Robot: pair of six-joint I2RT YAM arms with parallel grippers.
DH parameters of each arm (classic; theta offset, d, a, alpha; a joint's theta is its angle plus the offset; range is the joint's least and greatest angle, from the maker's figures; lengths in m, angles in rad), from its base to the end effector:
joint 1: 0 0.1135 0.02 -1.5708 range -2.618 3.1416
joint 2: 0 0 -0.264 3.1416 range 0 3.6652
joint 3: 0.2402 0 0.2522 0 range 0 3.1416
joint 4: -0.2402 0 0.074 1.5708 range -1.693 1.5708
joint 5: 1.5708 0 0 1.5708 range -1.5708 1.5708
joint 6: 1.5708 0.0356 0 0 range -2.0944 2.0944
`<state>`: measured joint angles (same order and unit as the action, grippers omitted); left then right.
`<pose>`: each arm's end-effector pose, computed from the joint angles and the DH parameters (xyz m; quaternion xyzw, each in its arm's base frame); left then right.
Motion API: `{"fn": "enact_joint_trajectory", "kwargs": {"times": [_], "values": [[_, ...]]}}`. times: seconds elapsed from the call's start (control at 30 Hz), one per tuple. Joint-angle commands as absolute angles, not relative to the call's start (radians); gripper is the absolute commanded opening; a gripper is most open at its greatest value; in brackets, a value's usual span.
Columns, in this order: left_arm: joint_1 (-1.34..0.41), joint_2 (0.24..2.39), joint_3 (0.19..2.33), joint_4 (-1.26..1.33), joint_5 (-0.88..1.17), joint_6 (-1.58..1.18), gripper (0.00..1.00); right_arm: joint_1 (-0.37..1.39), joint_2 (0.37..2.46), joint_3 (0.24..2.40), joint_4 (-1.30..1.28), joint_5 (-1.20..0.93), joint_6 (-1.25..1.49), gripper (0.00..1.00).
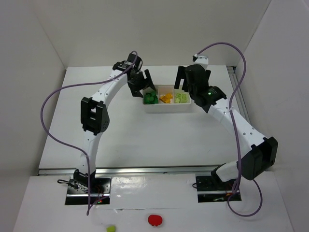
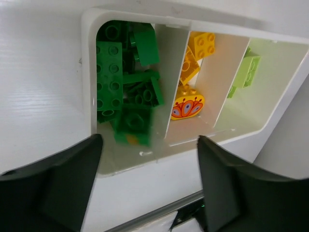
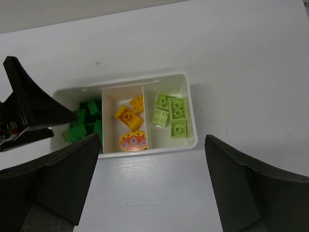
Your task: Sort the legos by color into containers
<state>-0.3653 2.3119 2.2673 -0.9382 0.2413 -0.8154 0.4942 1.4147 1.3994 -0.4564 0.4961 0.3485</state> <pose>0.4694 -0.1886 0.2669 -0.1780 0.9340 -0.2558 0.1749 0.2885 0.1362 0.3827 0.0677 0.8338 0.0160 0.5477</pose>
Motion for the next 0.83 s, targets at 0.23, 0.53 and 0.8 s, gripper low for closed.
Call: {"fn": "enact_joint_trajectory", "kwargs": {"times": [0.23, 0.53, 0.8], "values": [[-0.359, 2.188, 2.33, -0.913, 0.37, -0.664, 1.0, 0.477, 1.385, 1.434, -0.474, 0.531, 0.373, 1.0], [-0.377, 1.738, 1.991, -0.87, 0.146, -0.353, 1.0, 0.453, 1.385, 1.417, -0.58, 0.771, 0.557, 1.0], [-0.368, 1.514, 1.79, -0.857, 0.0, -0.334, 1.0, 0.41, 1.345, 1.368, -0.627, 0.77, 0.604, 1.0]]}}
